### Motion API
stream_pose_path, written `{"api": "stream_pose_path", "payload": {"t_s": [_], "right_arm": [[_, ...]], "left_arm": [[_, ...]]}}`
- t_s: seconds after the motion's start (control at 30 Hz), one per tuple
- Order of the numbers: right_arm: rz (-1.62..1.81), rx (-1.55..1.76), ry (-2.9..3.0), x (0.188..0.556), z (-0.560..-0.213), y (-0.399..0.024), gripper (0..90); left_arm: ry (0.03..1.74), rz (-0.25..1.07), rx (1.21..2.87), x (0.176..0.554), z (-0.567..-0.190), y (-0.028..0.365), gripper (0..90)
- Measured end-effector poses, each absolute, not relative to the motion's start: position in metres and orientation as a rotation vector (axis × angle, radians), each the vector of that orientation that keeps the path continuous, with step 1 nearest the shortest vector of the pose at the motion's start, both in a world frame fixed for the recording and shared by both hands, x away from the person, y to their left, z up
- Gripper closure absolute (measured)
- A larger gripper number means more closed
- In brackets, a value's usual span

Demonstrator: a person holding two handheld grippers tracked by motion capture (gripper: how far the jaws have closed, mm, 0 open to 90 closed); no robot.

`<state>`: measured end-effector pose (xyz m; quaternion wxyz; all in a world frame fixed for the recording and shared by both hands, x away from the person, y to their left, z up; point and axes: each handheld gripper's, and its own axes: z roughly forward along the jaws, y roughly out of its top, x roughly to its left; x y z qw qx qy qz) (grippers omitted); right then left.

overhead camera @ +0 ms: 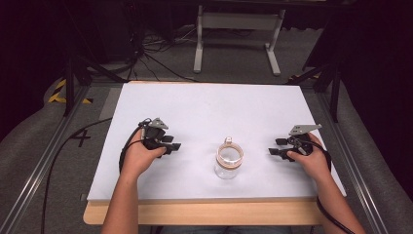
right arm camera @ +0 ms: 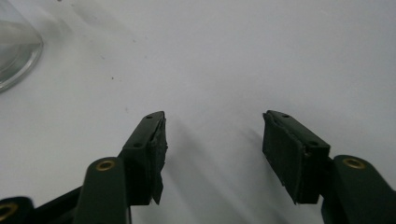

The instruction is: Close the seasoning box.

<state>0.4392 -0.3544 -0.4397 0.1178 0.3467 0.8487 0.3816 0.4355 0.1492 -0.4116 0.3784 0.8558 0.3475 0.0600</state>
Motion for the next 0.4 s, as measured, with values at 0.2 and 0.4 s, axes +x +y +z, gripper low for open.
{"api": "stream_pose_path", "payload": {"t_s": [0.2, 0.4], "right_arm": [[1.125, 1.018, 2.480, 0.4380, -0.4378, -0.3522, 39.8], [1.131, 1.012, 2.478, 0.4377, -0.4370, -0.3514, 39.7]], "left_arm": [[0.890, 0.156, 2.179, 0.4356, -0.4116, 0.1501, 52.2], [0.904, 0.162, 2.171, 0.4351, -0.4095, 0.1492, 48.6]]}}
